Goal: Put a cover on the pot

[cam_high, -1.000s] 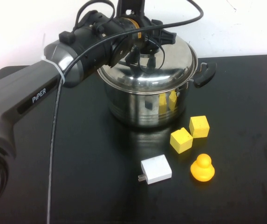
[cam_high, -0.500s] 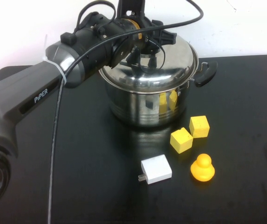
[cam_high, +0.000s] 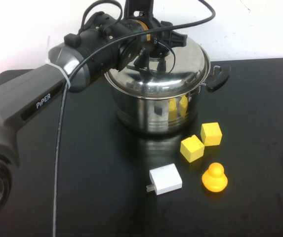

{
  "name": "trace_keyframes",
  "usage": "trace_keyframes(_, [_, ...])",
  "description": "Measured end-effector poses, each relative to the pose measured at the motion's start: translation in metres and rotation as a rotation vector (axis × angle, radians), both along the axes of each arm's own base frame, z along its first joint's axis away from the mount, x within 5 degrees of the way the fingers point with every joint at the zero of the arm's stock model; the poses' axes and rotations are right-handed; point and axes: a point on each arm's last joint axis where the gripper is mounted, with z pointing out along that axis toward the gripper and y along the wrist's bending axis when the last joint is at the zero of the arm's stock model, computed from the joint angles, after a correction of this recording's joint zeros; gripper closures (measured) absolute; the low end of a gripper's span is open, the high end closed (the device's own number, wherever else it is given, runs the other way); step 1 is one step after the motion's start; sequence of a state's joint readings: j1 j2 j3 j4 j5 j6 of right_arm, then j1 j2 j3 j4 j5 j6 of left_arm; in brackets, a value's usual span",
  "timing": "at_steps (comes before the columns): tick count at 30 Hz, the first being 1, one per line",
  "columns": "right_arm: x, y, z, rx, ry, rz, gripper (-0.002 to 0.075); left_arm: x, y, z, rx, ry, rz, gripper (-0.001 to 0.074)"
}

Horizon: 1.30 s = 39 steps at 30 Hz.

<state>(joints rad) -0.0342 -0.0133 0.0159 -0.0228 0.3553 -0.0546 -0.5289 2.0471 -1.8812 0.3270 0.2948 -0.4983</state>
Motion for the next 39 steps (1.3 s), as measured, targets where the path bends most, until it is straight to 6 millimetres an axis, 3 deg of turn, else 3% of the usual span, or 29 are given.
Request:
trace_keyframes(3, [0.0,0.0,0.0,0.0,0.0,0.0,0.0728,0.0,0.0,0.0,0.004,0.003,0.002,0.0403])
trace_keyframes(6, [0.0,0.0,0.0,0.0,0.0,0.0,0.0728,0.0,0.001,0.0,0.009,0.008,0.003,0.026])
trace_keyframes(9, [0.0,0.0,0.0,0.0,0.0,0.0,0.0728,-0.003,0.003,0.004,0.021,0.015,0.011,0.0169])
trace_keyframes(14, [0.0,0.0,0.0,0.0,0.0,0.0,0.0728,-0.016,0.012,0.035,0.008,-0.026,0.021,0.0171])
trace_keyframes(17, [0.0,0.0,0.0,0.0,0.0,0.0,0.0728,-0.03,0.022,0.066,0.001,-0.085,0.026,0.0206])
trace_keyframes(20, [0.0,0.0,0.0,0.0,0.0,0.0,0.0728,-0.051,0.038,0.101,0.018,-0.142,0.05,0.0288])
trace_keyframes(22, [0.0,0.0,0.0,0.0,0.0,0.0,0.0728,-0.067,0.05,0.122,0.027,-0.157,0.076,0.038])
trace_keyframes(25, [0.0,0.0,0.0,0.0,0.0,0.0,0.0728,-0.097,0.071,0.154,0.023,-0.17,0.119,0.0591])
trace_keyframes(27, [0.0,0.0,0.0,0.0,0.0,0.0,0.0728,-0.119,0.087,0.175,0.014,-0.174,0.148,0.0674])
trace_keyframes(33, [0.0,0.0,0.0,0.0,0.0,0.0,0.0728,-0.172,0.121,0.212,-0.041,-0.174,0.194,0.0729])
trace_keyframes(39, [0.0,0.0,0.0,0.0,0.0,0.0,0.0728,-0.199,0.138,0.217,-0.044,-0.156,0.211,0.0735])
